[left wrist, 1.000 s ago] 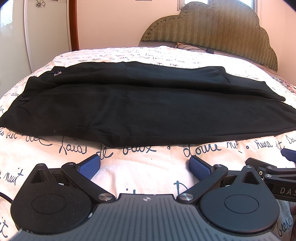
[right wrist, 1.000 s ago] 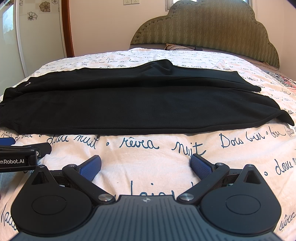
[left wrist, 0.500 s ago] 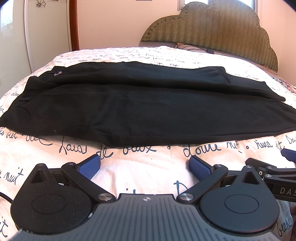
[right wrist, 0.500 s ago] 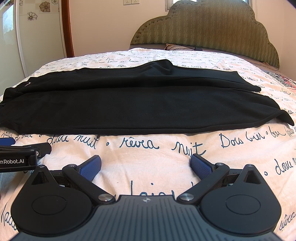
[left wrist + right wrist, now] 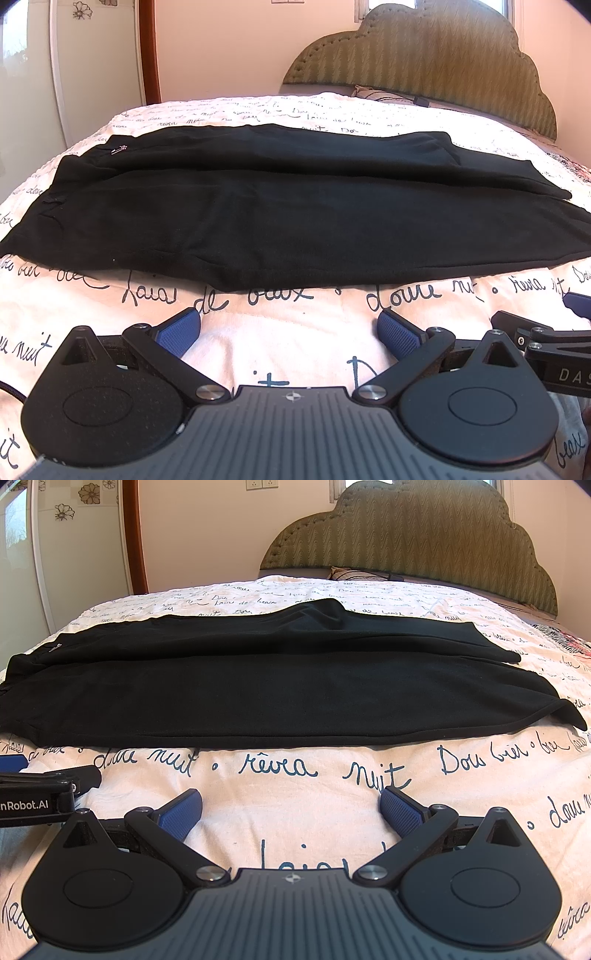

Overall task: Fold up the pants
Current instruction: 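Grasp the waistband end of the black pants with the left gripper and lift it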

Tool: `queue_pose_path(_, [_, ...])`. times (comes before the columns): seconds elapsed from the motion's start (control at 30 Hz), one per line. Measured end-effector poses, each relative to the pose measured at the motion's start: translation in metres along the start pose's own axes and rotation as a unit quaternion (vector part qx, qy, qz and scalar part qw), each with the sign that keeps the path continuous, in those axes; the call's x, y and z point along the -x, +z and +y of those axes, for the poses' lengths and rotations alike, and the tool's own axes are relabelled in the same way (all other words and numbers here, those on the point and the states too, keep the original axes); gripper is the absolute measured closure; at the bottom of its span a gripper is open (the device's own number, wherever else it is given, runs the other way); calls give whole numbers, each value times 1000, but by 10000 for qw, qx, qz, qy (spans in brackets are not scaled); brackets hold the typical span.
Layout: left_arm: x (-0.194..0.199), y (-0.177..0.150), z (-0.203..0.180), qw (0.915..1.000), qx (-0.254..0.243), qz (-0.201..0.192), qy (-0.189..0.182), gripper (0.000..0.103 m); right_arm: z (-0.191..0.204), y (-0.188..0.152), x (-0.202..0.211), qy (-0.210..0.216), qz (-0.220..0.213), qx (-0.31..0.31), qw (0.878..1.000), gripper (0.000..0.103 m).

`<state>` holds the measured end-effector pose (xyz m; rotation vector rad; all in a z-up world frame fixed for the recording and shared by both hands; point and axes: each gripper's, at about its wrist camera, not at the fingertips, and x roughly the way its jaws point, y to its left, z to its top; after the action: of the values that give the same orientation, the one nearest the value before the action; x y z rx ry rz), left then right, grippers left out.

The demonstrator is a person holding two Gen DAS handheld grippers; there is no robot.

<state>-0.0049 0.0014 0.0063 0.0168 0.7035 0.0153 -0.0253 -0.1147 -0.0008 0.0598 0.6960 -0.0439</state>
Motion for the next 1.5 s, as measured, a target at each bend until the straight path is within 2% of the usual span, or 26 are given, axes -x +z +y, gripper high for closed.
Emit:
queue_pose_path(0.13, [4, 1, 3, 9999, -71, 59, -39, 0, -1, 1, 0, 51, 25, 3, 10000, 0])
queue_pose_path(0.3, [11, 11, 25, 9985, -186, 325, -397, 0, -19, 11, 7, 443, 181, 101, 9988, 0])
queue_pose_path(0.43, [28, 38, 69, 9980, 42, 27, -637, 0, -44, 37, 27, 377, -251, 56, 9990, 0])
queue_pose_path(0.57, [24, 95, 140, 9958, 556, -371, -632, 0, -61, 82, 33, 182, -644, 400, 9970, 0])
queue_pose_path(0.63, [9, 128, 185, 9921, 891, -642, -611, 0, -65, 105, 28, 105, -743, 506, 9959, 0])
queue_pose_path(0.7, [-16, 155, 227, 9873, 1256, -739, -636, 0, -68, 123, 17, 13, -780, 549, 9954, 0])
queue_pose_path(0.77, [-52, 175, 269, 9791, 1767, -569, -831, 1, -66, 136, 6, -33, -757, 550, 9956, 0])
queue_pose_path(0.87, [-109, 193, 326, 9606, 2487, -205, -1221, 1, -61, 143, -12, 55, -694, 526, 9962, 0])
queue_pose_path(0.9, [-128, 198, 341, 9561, 2648, -107, -1251, 1, -58, 144, -17, 103, -656, 520, 9964, 0])
queue_pose_path(0.97, [-159, 208, 361, 9534, 2738, 36, -1263, 1, -50, 142, -29, 141, -540, 558, 9969, 0])
queue_pose_path(1.1, [-214, 216, 384, 9483, 2796, 555, -1393, 1, -36, 138, -54, 128, -263, 734, 9969, 0])
queue_pose_path(1.17, [-234, 214, 385, 9407, 2837, 814, -1671, 1, -31, 137, -63, 124, -177, 764, 9968, 0])
queue_pose_path(1.27, [-244, 213, 384, 9367, 2790, 796, -1962, 1, -26, 138, -74, 194, -99, 722, 9971, 0])
queue_pose_path(1.4, [-258, 218, 383, 9216, 2855, 870, -2482, 1, -17, 143, -87, 269, -29, 767, 9967, 0])
queue_pose_path(1.5, [-260, 223, 372, 9235, 2596, 900, -2678, 2, -10, 146, -94, 302, -25, 863, 9958, 0])
